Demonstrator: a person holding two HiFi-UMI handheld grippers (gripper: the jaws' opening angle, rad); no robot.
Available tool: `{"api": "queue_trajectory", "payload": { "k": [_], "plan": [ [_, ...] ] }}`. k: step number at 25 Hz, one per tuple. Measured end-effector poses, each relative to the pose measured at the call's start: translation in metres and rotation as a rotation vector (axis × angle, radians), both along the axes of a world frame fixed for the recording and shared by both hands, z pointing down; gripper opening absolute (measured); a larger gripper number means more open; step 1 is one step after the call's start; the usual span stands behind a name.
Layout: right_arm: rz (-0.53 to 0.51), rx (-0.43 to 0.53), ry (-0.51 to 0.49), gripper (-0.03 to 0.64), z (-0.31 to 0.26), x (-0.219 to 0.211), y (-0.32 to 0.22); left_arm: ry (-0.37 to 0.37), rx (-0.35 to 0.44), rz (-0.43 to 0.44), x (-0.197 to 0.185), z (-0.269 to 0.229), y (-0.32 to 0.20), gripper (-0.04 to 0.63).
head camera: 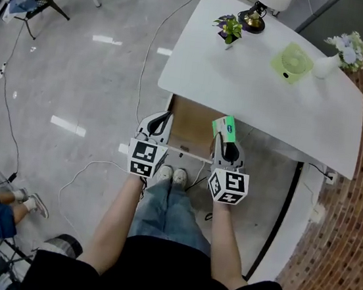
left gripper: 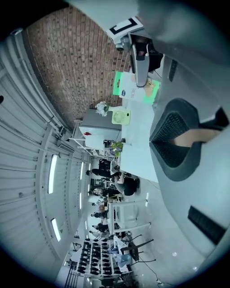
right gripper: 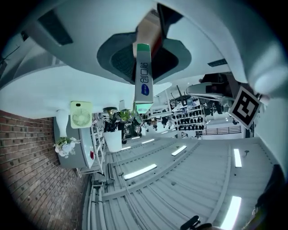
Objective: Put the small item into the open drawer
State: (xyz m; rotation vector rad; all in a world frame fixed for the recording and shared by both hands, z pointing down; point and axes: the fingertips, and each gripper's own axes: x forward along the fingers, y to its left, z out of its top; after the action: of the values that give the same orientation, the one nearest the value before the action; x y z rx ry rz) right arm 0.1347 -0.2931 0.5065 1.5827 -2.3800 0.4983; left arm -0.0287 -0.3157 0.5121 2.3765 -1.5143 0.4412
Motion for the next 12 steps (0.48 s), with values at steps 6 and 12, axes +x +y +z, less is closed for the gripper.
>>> {"api": "queue_trajectory", "payload": {
  "k": [6,12],
  "plan": [
    [-0.05,-0.09,0.003,0.084,0.076,-0.014,0.002,0.011,-0.06,0.021,0.014,0.07,-0.01,0.021],
    [-0.087,-0.188,0.008,0.084,0.165,-0.031,-0.016,0.028,-0.089,0.035,0.028,0.139,-0.028,0.021]
  ]
}}
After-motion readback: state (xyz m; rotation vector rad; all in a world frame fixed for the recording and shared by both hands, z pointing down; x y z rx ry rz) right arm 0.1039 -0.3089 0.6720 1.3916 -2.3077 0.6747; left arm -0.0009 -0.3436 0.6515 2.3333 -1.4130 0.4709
